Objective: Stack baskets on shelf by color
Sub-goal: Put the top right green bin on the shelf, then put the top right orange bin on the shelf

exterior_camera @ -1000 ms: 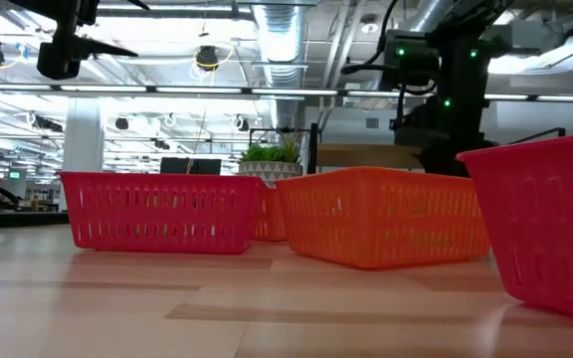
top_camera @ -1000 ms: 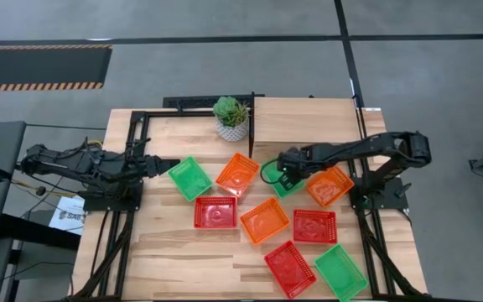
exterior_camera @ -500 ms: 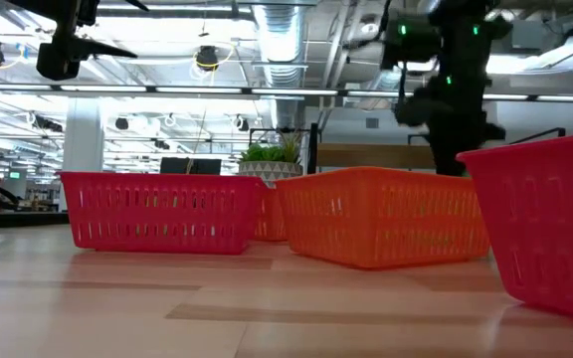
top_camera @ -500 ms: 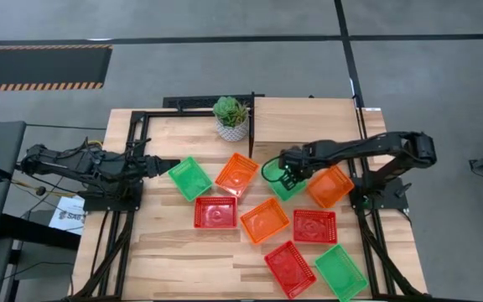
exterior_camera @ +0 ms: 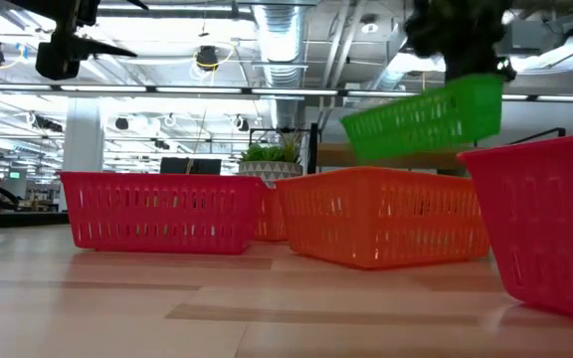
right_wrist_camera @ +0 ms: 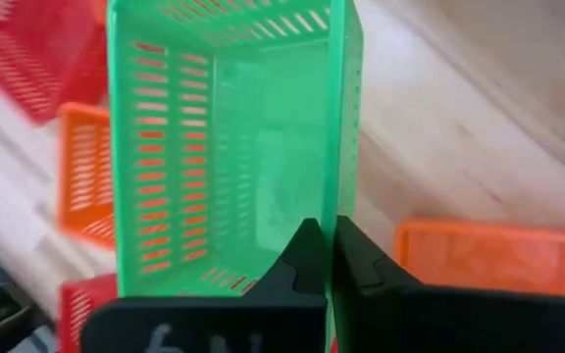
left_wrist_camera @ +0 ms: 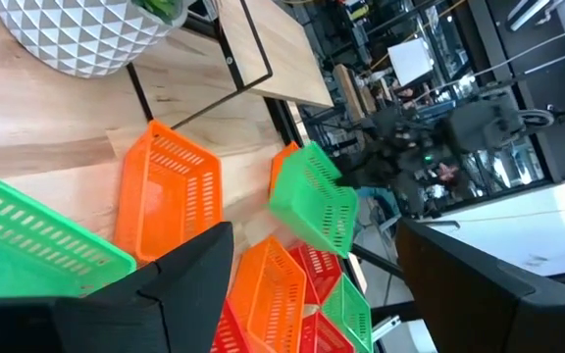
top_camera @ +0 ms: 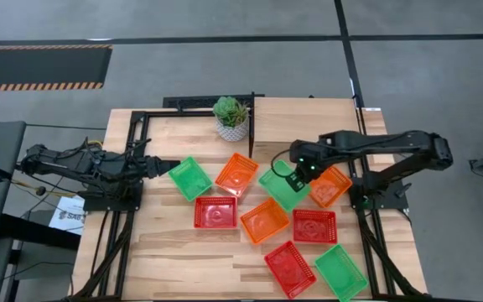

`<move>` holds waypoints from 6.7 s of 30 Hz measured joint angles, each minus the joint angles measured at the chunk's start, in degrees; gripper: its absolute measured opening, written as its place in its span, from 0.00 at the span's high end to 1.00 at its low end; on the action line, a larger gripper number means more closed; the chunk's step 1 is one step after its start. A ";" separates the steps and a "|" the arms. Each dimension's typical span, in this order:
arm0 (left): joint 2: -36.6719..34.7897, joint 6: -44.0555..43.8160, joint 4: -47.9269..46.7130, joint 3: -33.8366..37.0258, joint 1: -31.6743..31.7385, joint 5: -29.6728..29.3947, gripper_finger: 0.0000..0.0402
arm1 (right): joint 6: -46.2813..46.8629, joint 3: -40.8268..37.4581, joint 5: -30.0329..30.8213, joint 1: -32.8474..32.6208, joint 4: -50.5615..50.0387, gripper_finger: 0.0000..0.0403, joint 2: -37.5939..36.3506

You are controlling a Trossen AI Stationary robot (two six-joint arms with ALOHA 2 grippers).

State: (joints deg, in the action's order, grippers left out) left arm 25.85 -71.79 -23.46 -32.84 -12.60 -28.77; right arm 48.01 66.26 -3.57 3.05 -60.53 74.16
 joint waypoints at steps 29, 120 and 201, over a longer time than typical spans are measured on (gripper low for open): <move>0.00 -0.04 -0.26 0.00 0.00 -2.08 0.32 | -4.00 1.71 7.54 37.85 4.49 0.95 -9.65; 0.02 -1.77 -4.64 0.00 0.00 -1.47 0.32 | 8.70 -24.28 6.74 -12.92 5.44 0.85 3.74; 0.04 -1.99 -10.54 0.00 0.00 -0.99 0.32 | -66.63 35.43 12.68 19.65 -9.36 0.93 25.60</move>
State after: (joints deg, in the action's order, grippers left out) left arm 25.89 -73.78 -34.00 -32.84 -12.60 -29.76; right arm -18.62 101.69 9.10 22.70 -69.89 99.77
